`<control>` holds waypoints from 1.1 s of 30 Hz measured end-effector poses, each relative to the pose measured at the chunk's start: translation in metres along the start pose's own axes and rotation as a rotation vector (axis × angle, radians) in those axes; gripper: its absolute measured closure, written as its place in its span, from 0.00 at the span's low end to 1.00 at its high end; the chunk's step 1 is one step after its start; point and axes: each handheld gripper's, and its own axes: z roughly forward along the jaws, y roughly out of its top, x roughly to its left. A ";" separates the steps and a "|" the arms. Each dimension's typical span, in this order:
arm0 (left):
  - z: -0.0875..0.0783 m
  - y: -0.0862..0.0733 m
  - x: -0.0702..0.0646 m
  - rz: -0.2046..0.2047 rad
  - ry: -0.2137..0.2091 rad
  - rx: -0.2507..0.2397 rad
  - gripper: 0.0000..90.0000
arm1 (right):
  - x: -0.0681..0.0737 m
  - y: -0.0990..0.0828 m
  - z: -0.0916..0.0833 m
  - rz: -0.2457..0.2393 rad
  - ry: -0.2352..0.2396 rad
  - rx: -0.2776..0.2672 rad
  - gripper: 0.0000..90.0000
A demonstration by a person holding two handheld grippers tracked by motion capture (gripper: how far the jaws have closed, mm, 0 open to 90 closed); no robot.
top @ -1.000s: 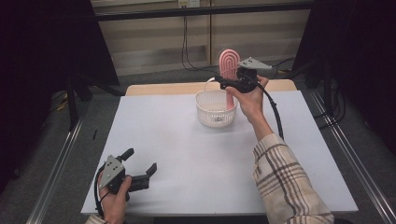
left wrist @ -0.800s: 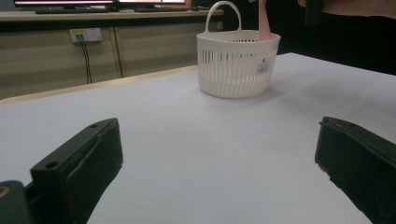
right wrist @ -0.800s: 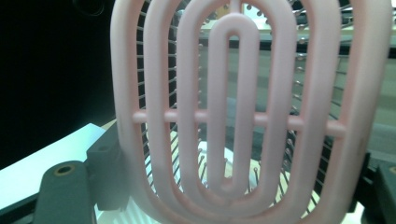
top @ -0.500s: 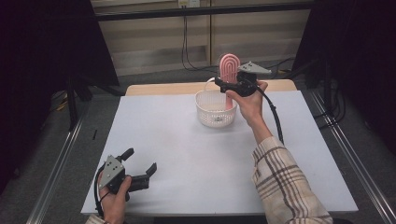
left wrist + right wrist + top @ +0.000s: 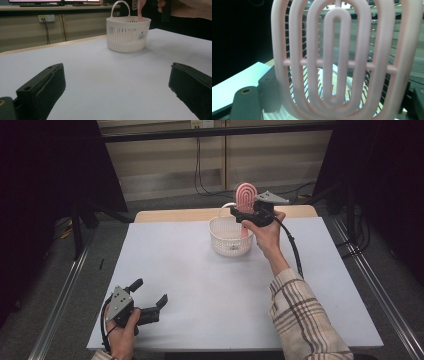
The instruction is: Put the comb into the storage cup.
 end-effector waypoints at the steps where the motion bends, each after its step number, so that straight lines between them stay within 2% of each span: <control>1: 0.000 0.000 0.000 0.002 0.000 0.000 0.01 | 0.000 -0.001 0.001 0.000 0.000 0.001 0.24; 13: 0.001 0.000 0.000 -0.001 -0.004 0.004 0.01 | -0.007 -0.012 0.007 0.035 -0.039 0.018 0.24; 33: 0.001 0.000 0.000 0.003 -0.012 0.007 0.01 | -0.013 -0.021 0.011 0.072 -0.051 0.035 0.23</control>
